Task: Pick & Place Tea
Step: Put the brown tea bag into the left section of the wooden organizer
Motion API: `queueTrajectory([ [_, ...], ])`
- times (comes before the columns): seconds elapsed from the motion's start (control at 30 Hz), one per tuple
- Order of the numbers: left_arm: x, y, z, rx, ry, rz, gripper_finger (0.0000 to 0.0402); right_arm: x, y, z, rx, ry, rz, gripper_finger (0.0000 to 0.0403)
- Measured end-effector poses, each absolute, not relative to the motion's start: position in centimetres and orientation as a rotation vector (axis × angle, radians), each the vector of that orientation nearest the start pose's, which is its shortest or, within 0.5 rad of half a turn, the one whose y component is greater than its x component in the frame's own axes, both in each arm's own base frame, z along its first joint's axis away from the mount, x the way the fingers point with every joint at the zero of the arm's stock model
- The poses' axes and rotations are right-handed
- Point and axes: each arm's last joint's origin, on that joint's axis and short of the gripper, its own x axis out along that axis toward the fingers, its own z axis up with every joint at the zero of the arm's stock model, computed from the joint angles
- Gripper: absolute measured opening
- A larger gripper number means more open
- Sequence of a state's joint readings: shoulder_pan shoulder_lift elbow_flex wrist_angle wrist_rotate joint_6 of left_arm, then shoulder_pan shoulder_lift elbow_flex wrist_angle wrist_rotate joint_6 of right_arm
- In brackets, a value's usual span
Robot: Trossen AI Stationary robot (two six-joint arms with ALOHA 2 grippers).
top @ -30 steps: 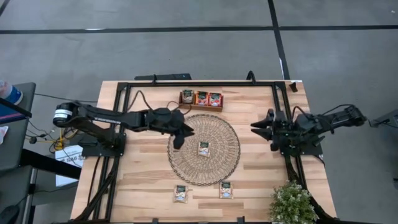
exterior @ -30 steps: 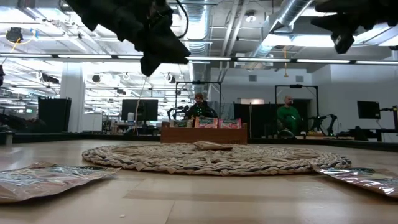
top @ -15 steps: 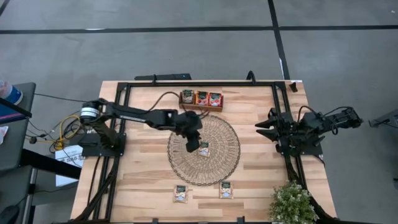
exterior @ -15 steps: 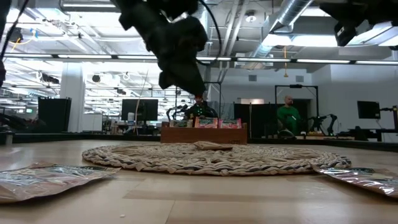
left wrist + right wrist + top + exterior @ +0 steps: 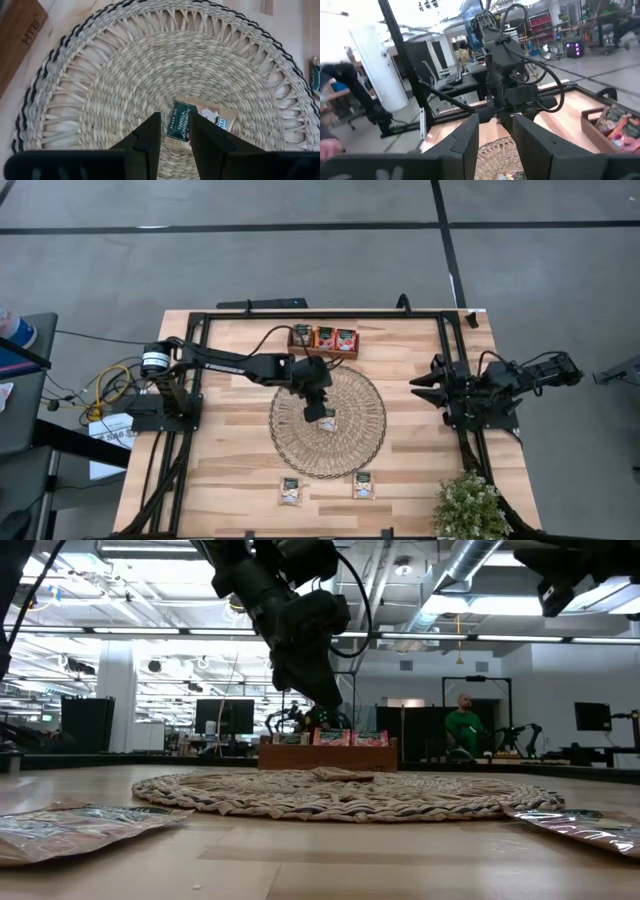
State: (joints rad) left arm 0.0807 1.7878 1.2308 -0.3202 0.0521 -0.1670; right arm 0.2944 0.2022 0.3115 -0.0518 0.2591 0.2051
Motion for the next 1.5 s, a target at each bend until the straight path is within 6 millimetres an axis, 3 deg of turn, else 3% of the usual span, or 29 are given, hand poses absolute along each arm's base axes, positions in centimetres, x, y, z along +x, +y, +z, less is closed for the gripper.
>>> queueTrajectory([
  [0.27, 38.1, 2.5, 20.2, -0.2, 0.875, 0.053, 0.009, 9.3, 2.3, 24.5, 0.16, -0.04, 0.129, 0.0114],
  [0.47, 38.3, 2.5, 19.9, -0.166, 0.877, 0.03, 0.0095, 10.0, 2.5, 21.7, 0.253, -0.03, 0.158, 0.0114],
  [0.7, 38.3, 2.5, 19.9, -0.154, 0.869, 0.042, 0.0103, 10.4, 2.6, 20.1, 0.264, -0.108, 0.181, 0.0114],
  [1.1, 38.5, 2.7, 20.1, -0.245, 0.84, 0.153, 0.0154, 10.4, 2.5, 20.2, 0.287, -0.119, 0.196, 0.0114],
  [1.33, 38.7, 2.3, 20.3, -0.24, 0.816, 0.082, 0.0166, 10.4, 2.5, 20.2, 0.286, -0.111, 0.197, 0.0114],
  [1.5, 38.7, 1.4, 20.2, -0.183, 0.834, 0.039, 0.0202, 10.4, 2.5, 20.1, 0.285, -0.106, 0.197, 0.0114],
])
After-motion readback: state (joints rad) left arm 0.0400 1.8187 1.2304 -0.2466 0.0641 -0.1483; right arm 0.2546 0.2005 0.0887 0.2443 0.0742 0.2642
